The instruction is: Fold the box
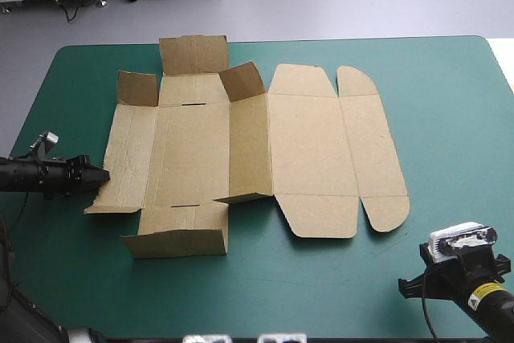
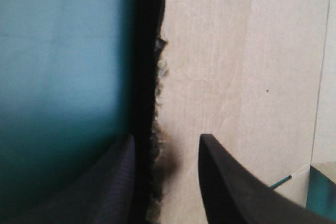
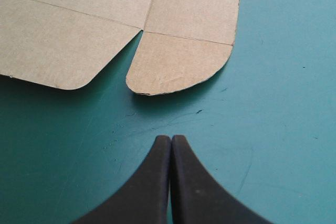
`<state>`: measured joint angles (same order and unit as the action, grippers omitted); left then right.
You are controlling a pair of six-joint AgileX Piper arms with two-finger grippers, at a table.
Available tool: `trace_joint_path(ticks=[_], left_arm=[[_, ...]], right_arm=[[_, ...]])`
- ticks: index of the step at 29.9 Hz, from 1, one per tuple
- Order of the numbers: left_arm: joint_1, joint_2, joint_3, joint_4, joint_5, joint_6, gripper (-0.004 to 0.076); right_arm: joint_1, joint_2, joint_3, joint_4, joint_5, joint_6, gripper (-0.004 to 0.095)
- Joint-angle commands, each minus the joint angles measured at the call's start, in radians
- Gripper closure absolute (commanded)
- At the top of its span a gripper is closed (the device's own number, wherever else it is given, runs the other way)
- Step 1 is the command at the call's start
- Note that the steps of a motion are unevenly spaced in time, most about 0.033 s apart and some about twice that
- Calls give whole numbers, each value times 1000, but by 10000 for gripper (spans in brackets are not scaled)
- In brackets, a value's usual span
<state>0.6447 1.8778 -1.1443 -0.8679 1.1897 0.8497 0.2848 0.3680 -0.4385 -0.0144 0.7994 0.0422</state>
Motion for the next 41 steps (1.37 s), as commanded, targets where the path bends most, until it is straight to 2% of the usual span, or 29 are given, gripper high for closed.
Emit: trace_joint_path(ticks=[1, 20, 23, 26, 27, 34, 41], left_arm=[[-26, -27, -24, -30, 114, -21, 428], [-172, -23, -24, 2, 116, -103, 430], [-186, -23, -24, 10, 116, -124, 493], [-186, -23, -24, 16, 116, -148, 692], [-188, -25, -24, 27, 116, -148, 729], [-222, -49, -31, 80, 116, -170, 728], [-356, -98, -134, 212, 114, -170, 733]], right_arm=[[-1, 10, -28, -16, -64, 3, 926], [-1, 10, -28, -18, -65, 3, 926], [-1, 10, -28, -18, -65, 0, 926], [-1, 10, -28, -18, -65, 0, 926], [-1, 10, -26, -18, -65, 0, 926], [-1, 10, -23, -18, -71, 0, 926], [-1, 10, -22, -18, -75, 0, 926]])
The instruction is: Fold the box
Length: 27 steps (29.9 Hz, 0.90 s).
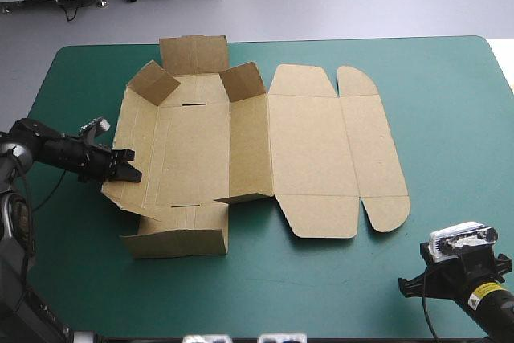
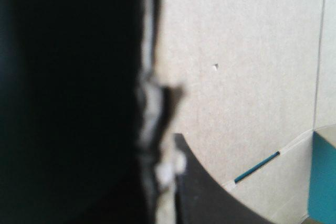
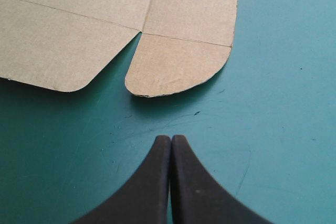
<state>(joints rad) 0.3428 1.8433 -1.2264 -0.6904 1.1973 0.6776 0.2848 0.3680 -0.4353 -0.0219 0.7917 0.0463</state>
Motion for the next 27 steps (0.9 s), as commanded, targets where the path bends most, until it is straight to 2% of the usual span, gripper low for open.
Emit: trace_joint_path(ticks=[1, 11, 22, 27], left_arm=[[-77, -73, -65, 46, 107, 3, 733], [-253, -131, -220, 171, 105, 3, 733], [-501, -132, -585, 458, 98, 31, 733], [-626, -132, -675, 562, 41, 83, 733]], right_arm=[[-1, 10, -25, -10, -68, -4, 926], [-1, 10, -25, -10, -68, -4, 926], [-1, 10, -25, -10, -68, -4, 926], [-1, 10, -25, -10, -68, -4, 926]])
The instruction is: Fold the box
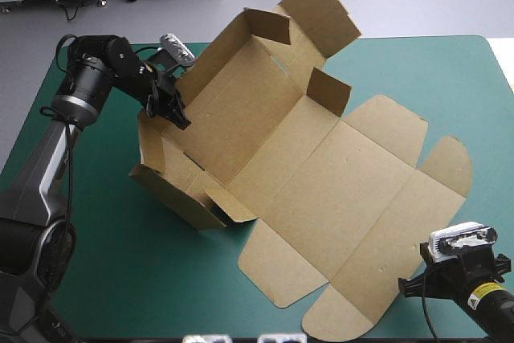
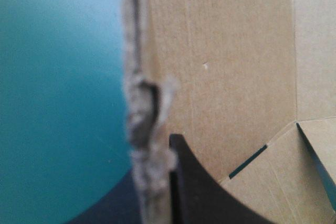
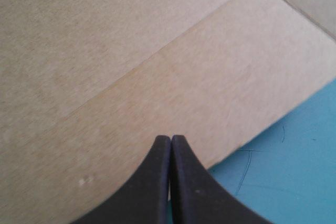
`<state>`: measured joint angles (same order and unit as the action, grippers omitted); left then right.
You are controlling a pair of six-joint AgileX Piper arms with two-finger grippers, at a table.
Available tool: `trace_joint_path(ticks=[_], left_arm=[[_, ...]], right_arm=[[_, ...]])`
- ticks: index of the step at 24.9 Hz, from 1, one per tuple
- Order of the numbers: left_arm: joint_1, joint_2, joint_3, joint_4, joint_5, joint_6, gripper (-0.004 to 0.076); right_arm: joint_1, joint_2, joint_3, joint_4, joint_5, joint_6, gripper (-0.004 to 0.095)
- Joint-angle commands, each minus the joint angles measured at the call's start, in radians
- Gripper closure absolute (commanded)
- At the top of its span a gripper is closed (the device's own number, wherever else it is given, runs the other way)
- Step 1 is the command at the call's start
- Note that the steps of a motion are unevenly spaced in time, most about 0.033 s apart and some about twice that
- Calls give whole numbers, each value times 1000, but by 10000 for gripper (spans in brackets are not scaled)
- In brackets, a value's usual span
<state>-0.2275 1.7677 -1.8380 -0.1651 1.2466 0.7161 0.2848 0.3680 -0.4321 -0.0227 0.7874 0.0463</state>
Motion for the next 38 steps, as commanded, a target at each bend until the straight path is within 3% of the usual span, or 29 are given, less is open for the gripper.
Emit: trace_joint_path(ticks=[1, 6, 18, 22, 28, 38], left_arm=[[-72, -57, -70, 56, -15, 67, 733], [-151, -57, -72, 117, -46, 162, 733], [-298, -61, -74, 376, -179, 169, 733], [-405, -75, -74, 464, -169, 168, 733], [-576, -116, -69, 620, -174, 27, 733], [-602, -133, 184, 906, -385, -202, 733]], right_arm=[[-1, 10, -28, -10, -64, -4, 926], [-1, 10, -28, -10, -64, -4, 926], [-1, 10, -28, -10, -65, -4, 926], [-1, 10, -28, -13, -65, -4, 926], [-1, 10, -37, -48, -63, 30, 925], [-1, 15, -273, -94, -29, 65, 924]])
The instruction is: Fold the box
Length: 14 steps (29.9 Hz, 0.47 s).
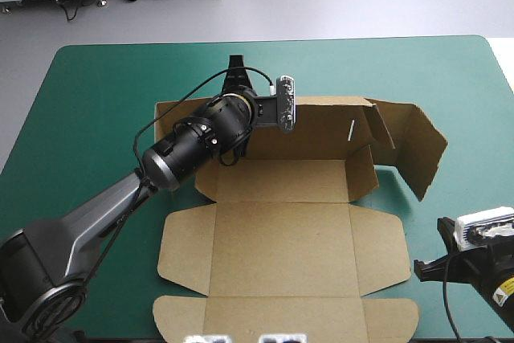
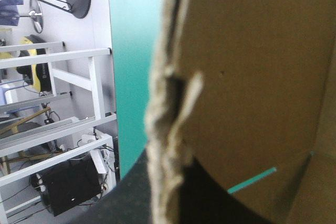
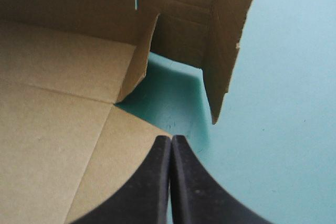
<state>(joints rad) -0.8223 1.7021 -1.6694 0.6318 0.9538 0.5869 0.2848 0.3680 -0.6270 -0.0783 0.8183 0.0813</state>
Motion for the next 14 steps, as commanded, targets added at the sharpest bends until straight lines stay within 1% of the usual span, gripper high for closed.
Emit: trace_joint_path(ticks=[1, 3, 6, 9, 14], left_arm=[[-7, -71, 32, 127, -106, -101, 733], [-7, -85, 76, 162, -145, -145, 733], [-11, -99, 140, 172, -187, -169, 733], [-24, -116, 206, 239, -198, -227, 733], [-54, -138, 289, 383, -210, -378, 733]], right_arm=[[-1, 20, -96, -57, -60, 56, 924], [-1, 41, -126, -88, -58, 92, 924], [-1, 86, -173, -111, -65, 113, 924], [-1, 156, -231, -136, -84, 139, 924], [-1, 322, -364, -144, -108, 153, 926]])
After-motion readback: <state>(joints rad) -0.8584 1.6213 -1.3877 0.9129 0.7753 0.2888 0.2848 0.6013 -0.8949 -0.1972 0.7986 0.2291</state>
